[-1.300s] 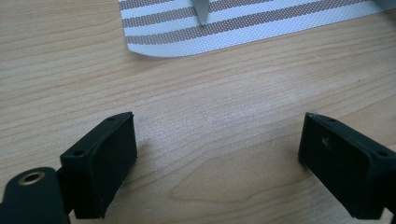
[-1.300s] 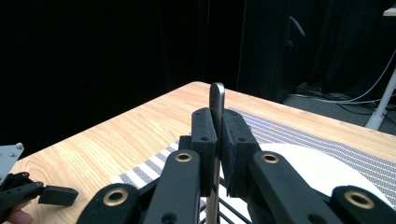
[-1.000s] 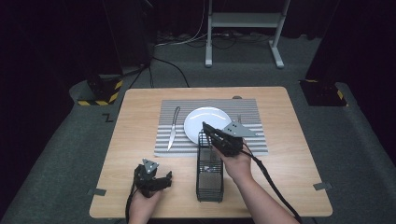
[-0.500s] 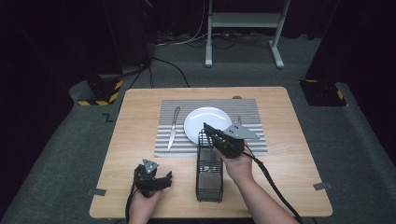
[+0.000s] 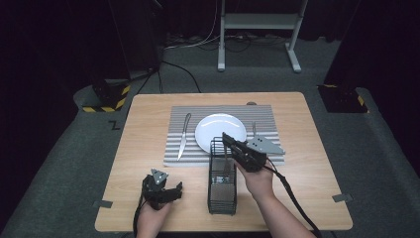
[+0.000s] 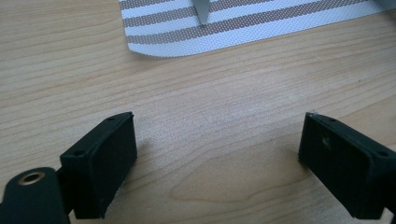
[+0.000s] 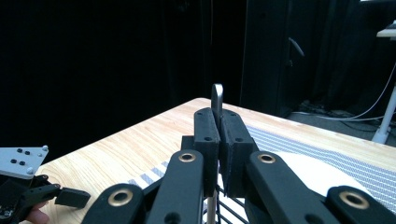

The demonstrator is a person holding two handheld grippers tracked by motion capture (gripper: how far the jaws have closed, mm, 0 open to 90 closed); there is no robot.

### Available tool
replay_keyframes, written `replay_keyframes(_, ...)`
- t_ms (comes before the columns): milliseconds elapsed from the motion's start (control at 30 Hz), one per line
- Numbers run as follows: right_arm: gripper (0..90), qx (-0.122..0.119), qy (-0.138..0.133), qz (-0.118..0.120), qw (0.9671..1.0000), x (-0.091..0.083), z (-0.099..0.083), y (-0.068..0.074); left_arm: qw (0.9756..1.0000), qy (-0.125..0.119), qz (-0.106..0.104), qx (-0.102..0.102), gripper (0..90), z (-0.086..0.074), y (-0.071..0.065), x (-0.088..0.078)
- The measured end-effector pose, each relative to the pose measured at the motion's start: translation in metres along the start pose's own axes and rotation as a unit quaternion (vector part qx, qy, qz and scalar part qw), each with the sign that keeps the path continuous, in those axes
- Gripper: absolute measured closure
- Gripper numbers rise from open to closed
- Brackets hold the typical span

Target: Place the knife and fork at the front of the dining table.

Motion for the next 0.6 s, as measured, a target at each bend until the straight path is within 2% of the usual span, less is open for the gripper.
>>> replay_keyframes(267, 87.1, -0.006, 0.001, 0.005, 1.0000, 0.0014, 0.0004, 0.0003, 1.0000, 0.000, 0.000, 0.000, 11.2, 0.0000, 0.0001, 0.0000)
replay_keyframes(400, 87.3, -0.028, 0.007, 0.008, 0.9996, 0.0050, 0.0014, 0.0062, 1.0000, 0.000, 0.001, 0.000, 11.3, 0.0000, 0.0002, 0.0000)
replay_keyframes(600, 87.5, -0.037, 0.006, 0.003, 0.9993, 0.0042, 0.0022, 0.0094, 1.0000, 0.000, 0.001, 0.000, 11.2, 0.0000, 0.0001, -0.0001)
Point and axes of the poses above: each handheld gripper's, and its own axes: x roughly forward along the jaws, z roughly out of its top, y roughly to its left, the point moved 3 cm from there along x, roughly forward along the jaws, and after that the axes turned 15 degrees about z, right-handed, at the moved point
